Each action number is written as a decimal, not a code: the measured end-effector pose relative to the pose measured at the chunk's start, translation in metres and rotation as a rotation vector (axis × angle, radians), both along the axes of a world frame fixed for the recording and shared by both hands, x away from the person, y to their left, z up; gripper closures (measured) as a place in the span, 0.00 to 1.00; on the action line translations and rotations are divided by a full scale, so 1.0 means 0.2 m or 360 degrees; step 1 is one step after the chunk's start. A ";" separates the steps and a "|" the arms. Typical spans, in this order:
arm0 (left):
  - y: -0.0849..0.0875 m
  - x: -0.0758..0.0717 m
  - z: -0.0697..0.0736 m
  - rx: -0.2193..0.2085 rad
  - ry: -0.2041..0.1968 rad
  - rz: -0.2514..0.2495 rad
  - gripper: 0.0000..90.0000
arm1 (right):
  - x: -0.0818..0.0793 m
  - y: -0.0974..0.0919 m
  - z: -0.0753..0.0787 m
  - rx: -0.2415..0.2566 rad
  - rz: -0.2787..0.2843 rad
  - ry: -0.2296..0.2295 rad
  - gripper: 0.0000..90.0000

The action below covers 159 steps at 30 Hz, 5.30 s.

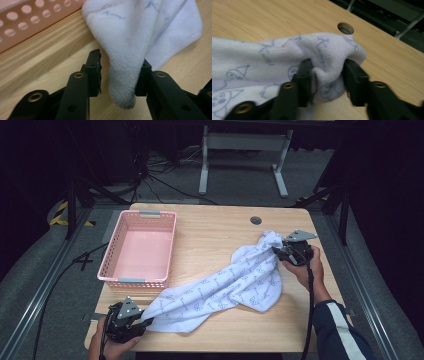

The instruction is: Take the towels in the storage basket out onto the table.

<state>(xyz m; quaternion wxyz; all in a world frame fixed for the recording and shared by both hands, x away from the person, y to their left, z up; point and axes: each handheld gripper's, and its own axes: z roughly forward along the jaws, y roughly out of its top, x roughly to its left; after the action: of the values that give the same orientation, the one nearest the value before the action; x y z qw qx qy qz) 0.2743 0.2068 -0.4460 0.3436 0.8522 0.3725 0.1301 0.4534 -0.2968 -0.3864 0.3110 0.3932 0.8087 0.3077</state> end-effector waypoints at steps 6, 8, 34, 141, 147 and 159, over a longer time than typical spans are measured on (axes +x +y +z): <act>-0.17 -0.08 0.12 -0.0127 -0.0194 -0.0251 0.52 | -0.08 -0.09 0.02 0.0110 -0.0023 -0.0021 0.43; -0.27 -0.09 0.13 -0.0141 -0.0197 -0.0373 0.52 | -0.12 -0.14 0.03 0.0175 -0.0025 -0.0032 0.42; -0.49 0.18 -0.04 0.0169 -0.0036 -0.0471 0.91 | -0.25 -0.10 -0.31 0.0141 0.0150 0.0436 0.85; -0.61 0.31 -0.06 0.0106 0.0088 -0.0571 0.98 | -0.20 -0.02 -0.23 0.0064 0.0349 0.0511 0.90; -0.57 0.31 -0.03 0.0080 0.0085 -0.0493 0.98 | -0.25 -0.13 -0.07 0.0183 0.0150 0.0232 0.92; -0.29 0.18 -0.01 0.0201 0.0137 -0.0288 0.99 | -0.40 -0.25 0.03 -0.0002 -0.0240 -0.0083 0.93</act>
<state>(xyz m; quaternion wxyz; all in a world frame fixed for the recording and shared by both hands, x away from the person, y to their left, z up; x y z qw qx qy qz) 0.3107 0.1479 -0.4478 0.2832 0.9071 0.2996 0.0851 0.3742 -0.3462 -0.3798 0.3544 0.4446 0.7687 0.2930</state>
